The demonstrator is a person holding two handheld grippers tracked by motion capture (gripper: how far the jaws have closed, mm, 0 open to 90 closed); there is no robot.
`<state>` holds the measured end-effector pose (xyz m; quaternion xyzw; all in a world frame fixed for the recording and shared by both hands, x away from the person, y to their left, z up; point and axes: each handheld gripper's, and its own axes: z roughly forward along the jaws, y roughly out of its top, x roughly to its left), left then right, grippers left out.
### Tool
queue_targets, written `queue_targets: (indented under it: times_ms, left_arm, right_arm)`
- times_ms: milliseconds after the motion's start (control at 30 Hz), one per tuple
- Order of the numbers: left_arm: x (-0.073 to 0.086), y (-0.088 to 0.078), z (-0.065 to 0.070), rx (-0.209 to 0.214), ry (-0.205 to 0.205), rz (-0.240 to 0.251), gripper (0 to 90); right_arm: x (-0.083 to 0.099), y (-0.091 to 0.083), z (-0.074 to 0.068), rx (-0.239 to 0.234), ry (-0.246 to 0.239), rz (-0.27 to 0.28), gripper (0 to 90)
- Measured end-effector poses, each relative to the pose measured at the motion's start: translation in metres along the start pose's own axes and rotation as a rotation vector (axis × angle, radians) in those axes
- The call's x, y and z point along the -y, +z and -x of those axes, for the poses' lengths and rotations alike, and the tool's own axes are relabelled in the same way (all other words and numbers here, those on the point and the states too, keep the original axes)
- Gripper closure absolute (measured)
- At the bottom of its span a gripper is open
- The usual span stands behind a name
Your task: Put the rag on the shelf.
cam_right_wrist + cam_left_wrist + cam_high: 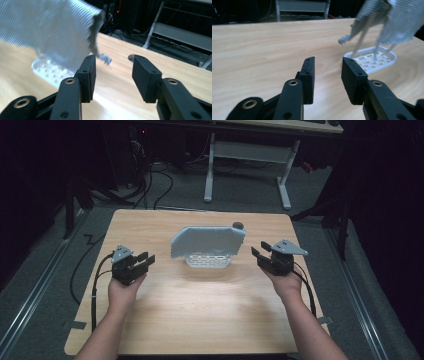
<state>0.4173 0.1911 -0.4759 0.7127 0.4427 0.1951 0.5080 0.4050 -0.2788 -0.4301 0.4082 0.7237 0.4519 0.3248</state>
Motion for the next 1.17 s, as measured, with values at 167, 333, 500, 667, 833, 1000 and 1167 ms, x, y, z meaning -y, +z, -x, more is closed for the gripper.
queue_targets:
  times_ms: [167, 333, 500, 667, 833, 1000, 1167]
  left_arm:
    - [0.022, -0.016, 0.014, 0.019, 0.042, -0.043, 59.4]
    - [0.044, -0.026, 0.027, 0.031, 0.076, -0.123, 55.7]
    - [0.057, -0.015, 0.054, 0.068, 0.036, -0.202, 54.5]
    - [0.074, 0.000, 0.088, 0.172, 0.005, -0.240, 53.9]
    - [0.073, 0.004, 0.102, 0.144, 0.219, -0.265, 50.9]
    - [0.074, 0.005, 0.095, 0.139, 0.172, -0.283, 49.9]
    - [0.075, 0.004, 0.090, 0.132, 0.156, -0.289, 49.4]
  right_arm:
    - [0.013, -0.019, -0.016, -0.020, -0.020, -0.029, 50.4]
    - [0.034, -0.033, -0.031, -0.022, -0.036, -0.064, 50.3]
    - [0.063, -0.037, -0.046, -0.016, 0.027, -0.117, 46.6]
    - [0.101, -0.037, -0.058, -0.001, 0.149, -0.194, 40.9]
    - [0.104, -0.030, -0.067, -0.058, 0.050, -0.240, 41.0]
    - [0.102, -0.027, -0.069, -0.061, 0.026, -0.248, 40.6]
    - [0.104, -0.027, -0.068, -0.058, 0.024, -0.256, 40.7]
